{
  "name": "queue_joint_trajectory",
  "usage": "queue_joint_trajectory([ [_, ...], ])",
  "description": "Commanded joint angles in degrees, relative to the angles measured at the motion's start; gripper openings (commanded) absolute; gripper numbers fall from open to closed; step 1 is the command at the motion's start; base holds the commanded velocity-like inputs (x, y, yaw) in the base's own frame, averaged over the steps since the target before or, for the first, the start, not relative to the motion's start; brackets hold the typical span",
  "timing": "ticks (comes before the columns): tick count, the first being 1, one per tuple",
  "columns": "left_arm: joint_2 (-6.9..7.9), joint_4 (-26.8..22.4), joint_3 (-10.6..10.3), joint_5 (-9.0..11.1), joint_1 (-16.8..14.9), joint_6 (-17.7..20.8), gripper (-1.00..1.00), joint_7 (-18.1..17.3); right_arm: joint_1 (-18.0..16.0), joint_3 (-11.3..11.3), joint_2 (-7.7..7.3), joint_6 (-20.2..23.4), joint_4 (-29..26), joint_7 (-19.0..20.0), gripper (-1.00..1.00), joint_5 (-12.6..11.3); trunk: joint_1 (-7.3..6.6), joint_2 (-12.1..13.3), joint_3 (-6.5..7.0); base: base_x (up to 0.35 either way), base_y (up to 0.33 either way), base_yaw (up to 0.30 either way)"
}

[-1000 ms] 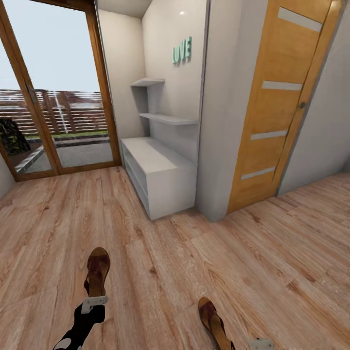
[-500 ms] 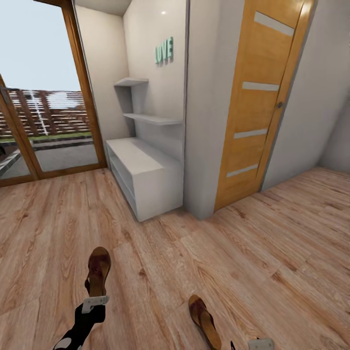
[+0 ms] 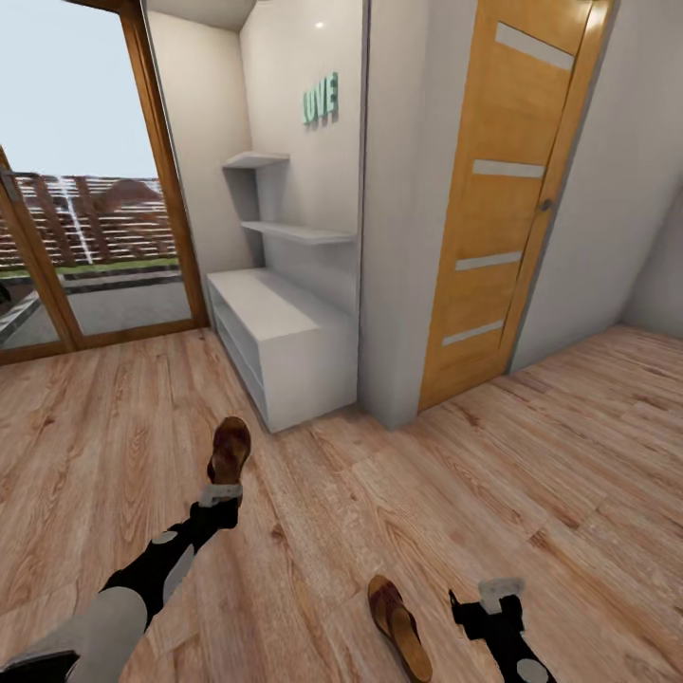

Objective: Pick up the two gym shoes and the two sandals from the corridor floor and place them onto the hallstand (shoe rack) in the corridor, making sure they are on the rack and not on the floor. Arrange them so the two gym shoes are next to each other and the two sandals are next to each other.

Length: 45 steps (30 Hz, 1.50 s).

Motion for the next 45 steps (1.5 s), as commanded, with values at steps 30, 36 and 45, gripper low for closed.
queue_joint_trajectory([
  [30, -0.90, -14.33, -4.65, -7.23, -3.81, 18.07, -1.00, -19.68, -1.12, -0.18, -0.08, 2.07, -0.04, 7.88, 1.00, 0.73, 3.97, -7.25, -4.08, 0.000, 0.000, 0.000],
  [36, -0.90, -16.87, -4.68, -7.19, -4.83, 21.78, -1.00, -23.56, -1.12, -0.06, -0.03, 6.56, -0.02, 7.95, 1.00, 0.69, 4.13, -7.33, -5.95, 0.000, 0.000, 0.000],
  [45, -0.71, -17.24, -4.68, -7.25, -4.82, 23.56, -1.00, -26.96, -1.12, 0.10, 0.08, 6.96, 0.08, 8.05, 1.00, 0.59, 4.36, -7.45, -8.77, 0.000, 0.000, 0.000],
])
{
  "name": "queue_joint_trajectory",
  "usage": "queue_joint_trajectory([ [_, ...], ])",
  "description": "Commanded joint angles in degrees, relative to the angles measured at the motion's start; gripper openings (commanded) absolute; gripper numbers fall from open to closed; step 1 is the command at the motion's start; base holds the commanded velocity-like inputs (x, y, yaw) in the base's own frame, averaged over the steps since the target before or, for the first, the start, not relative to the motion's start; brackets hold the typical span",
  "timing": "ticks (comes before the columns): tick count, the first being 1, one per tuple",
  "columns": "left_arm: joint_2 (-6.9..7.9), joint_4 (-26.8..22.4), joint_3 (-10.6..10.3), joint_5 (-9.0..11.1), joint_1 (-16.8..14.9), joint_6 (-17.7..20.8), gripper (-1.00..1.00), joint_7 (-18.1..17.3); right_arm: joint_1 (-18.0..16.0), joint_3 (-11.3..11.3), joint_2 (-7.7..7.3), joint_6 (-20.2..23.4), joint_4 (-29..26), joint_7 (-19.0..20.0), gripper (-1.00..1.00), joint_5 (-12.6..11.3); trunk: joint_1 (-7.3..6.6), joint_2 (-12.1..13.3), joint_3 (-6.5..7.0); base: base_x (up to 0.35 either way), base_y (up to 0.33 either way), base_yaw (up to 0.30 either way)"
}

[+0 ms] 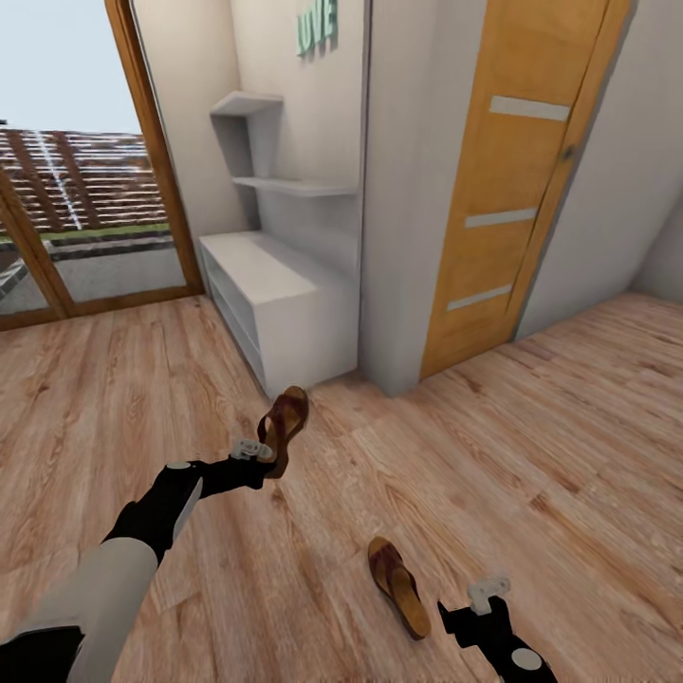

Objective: Pick up the two gym shoes and the two sandals from the corridor floor and place them onto the hallstand (shoe rack) in the corridor, making sure they are on the rack and not on the floor. Arrange them so the two gym shoes are next to each other and the two sandals are next to each other.

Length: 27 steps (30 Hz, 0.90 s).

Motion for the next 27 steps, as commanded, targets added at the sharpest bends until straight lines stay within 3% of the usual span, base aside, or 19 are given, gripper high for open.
queue_joint_trajectory([
  [1, -0.06, -0.11, 0.33, -0.36, -0.01, 0.31, -1.00, -0.50, -0.03, -0.37, 0.06, -0.21, 0.00, 0.45, 1.00, 0.59, 0.01, -0.04, -0.37, 0.000, 0.000, 0.000],
  [14, 0.39, -0.11, 0.20, -0.45, 0.12, 0.29, -1.00, -0.55, -0.46, -0.44, 0.33, 0.10, -1.46, 0.37, 1.00, 0.59, 0.34, -0.21, -4.44, 0.000, 0.000, 0.000],
  [23, 0.15, -0.11, 0.25, -0.45, 0.04, 0.29, -1.00, -0.55, -4.26, -0.45, 0.55, 9.31, -5.72, 0.40, 1.00, 0.51, 0.57, -0.33, -7.25, 0.000, 0.000, 0.000],
  [27, -0.07, -0.11, 0.30, -0.40, -0.02, 0.29, -1.00, -0.55, -5.18, -0.45, 0.55, 10.69, -5.98, 0.42, 1.00, 0.50, 0.60, -0.35, -7.84, 0.000, 0.000, 0.000],
])
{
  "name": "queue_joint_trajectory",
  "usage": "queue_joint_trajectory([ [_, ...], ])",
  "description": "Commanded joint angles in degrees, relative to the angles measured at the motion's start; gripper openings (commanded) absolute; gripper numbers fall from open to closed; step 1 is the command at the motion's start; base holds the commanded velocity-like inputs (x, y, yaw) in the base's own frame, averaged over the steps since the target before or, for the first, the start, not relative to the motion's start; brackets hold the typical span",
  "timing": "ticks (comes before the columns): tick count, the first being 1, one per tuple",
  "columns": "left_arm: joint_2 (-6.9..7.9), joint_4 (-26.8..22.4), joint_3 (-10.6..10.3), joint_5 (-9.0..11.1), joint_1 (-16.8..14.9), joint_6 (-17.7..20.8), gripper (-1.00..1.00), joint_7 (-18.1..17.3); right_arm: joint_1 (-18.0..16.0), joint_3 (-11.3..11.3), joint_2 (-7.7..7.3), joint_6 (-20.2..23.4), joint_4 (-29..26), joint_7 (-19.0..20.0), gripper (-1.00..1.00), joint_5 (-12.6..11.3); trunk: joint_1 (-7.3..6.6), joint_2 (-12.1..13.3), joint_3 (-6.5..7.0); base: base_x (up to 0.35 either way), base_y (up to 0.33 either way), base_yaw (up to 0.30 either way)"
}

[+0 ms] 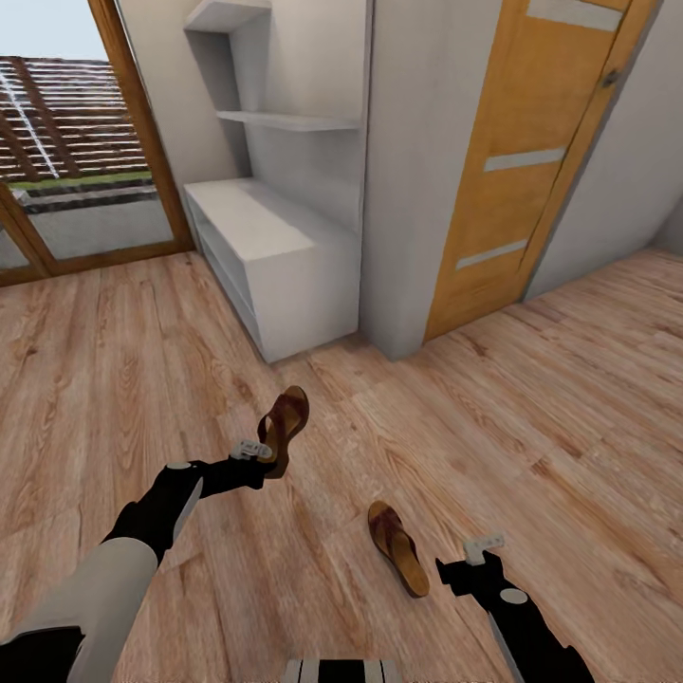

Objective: Pick up the two gym shoes and the two sandals from the corridor floor and place them onto the hallstand (shoe rack) in the corridor, making sure they are on the rack and not on the floor. Arrange them so the two gym shoes are next to each other and the two sandals are next to each other.

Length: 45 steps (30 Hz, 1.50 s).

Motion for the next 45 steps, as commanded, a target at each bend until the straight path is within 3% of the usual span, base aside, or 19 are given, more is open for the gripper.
queue_joint_trajectory([
  [1, -0.09, -0.12, 0.34, -0.49, -0.03, 0.32, -1.00, -0.48, -0.09, -0.24, 0.03, 0.32, -0.11, 0.48, 1.00, 0.60, -0.01, -0.02, -0.14, 0.000, 0.000, 0.000],
  [6, -0.15, -0.18, 0.37, -0.49, -0.12, 0.32, -1.00, -0.48, -0.36, -0.01, -0.04, -0.51, 0.25, 0.50, 1.00, 0.77, -0.01, -0.02, -0.33, 0.000, 0.000, 0.000],
  [12, -0.14, -0.19, 0.38, -0.52, -0.15, 0.32, -1.00, -0.48, -0.39, 3.64, -0.09, -2.43, 0.36, 0.51, 1.00, 2.58, -0.01, -0.02, -0.35, 0.000, 0.000, 0.000],
  [14, -0.13, -0.19, 0.38, -0.51, -0.15, 0.32, -1.00, -0.48, -0.39, 5.77, -0.09, -2.66, 0.39, 0.44, 1.00, 3.08, -0.01, -0.02, -0.35, 0.000, 0.000, 0.000],
  [19, -0.13, -0.19, 0.38, -0.47, -0.15, 0.32, -1.00, -0.48, -0.40, 7.49, -0.09, -2.77, 0.45, 0.30, 1.00, 3.22, -0.01, -0.02, -0.35, 0.000, 0.000, 0.000],
  [34, -0.21, -0.23, 0.32, -0.44, -0.25, 0.36, -1.00, -0.64, -0.40, 7.42, -0.43, -2.81, 0.48, 0.15, 1.00, 2.87, -0.01, -0.02, -0.35, 0.000, 0.000, 0.000],
  [39, -0.29, -1.48, -0.19, -0.38, -1.67, 0.79, -1.00, -0.74, -0.40, 7.41, -0.44, -2.81, 0.41, 0.07, 1.00, 2.80, 0.12, -0.09, -1.46, 0.000, 0.000, 0.000],
  [45, -0.25, -5.20, -0.32, -0.36, -2.61, 5.29, -1.00, -2.56, -0.40, 7.41, -0.44, -2.81, 0.35, 0.02, 1.00, 2.80, 0.27, -0.17, -2.79, 0.000, 0.000, 0.000],
])
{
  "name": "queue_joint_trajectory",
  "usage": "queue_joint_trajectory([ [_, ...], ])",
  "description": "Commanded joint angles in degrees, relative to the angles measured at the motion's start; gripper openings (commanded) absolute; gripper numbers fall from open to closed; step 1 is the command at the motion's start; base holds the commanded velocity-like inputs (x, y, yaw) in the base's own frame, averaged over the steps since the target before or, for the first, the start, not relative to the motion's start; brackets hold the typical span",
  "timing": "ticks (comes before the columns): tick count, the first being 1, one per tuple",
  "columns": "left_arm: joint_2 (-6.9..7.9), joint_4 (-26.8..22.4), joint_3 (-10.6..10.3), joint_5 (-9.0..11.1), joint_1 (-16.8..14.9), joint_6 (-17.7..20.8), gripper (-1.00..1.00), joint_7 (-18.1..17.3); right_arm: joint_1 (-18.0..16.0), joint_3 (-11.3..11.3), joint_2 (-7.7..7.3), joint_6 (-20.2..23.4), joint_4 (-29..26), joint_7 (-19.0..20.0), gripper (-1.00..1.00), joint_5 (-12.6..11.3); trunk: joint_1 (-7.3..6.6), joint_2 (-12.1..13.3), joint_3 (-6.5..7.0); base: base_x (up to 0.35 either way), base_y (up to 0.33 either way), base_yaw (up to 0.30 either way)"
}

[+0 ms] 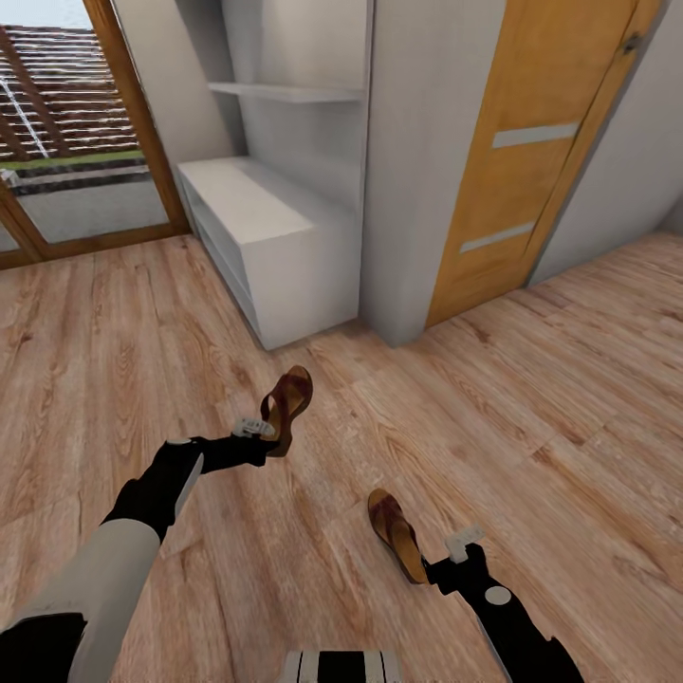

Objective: Pick up the two gym shoes and the two sandals from the corridor floor and place them onto the hallstand (shoe rack) in the corridor, making sure they are on the rack and not on the floor. Arrange them so the two gym shoes are next to each other and the two sandals are next to each other.

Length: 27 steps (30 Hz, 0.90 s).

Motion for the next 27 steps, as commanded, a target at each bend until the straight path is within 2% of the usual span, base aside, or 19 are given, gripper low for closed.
queue_joint_trajectory([
  [1, -0.04, -0.38, 0.27, -0.42, -0.06, 0.70, -1.00, -0.71, 0.00, 0.00, -0.01, 0.33, -0.12, 0.22, 1.00, 0.46, 0.01, -0.04, -0.30, 0.000, 0.000, 0.000],
  [25, 0.07, -0.97, 0.26, -0.50, 0.41, 1.24, -1.00, -1.13, 0.00, 0.00, -0.01, 0.33, -0.10, 0.20, 1.00, 0.46, 0.63, -0.36, -7.49, 0.000, 0.000, 0.000],
  [27, 0.07, -0.97, 0.25, -0.50, 0.45, 1.24, -1.00, -1.13, 0.00, 0.00, -0.01, 0.33, -0.09, 0.20, 1.00, 0.46, 0.63, -0.36, -7.67, 0.000, 0.000, 0.000],
])
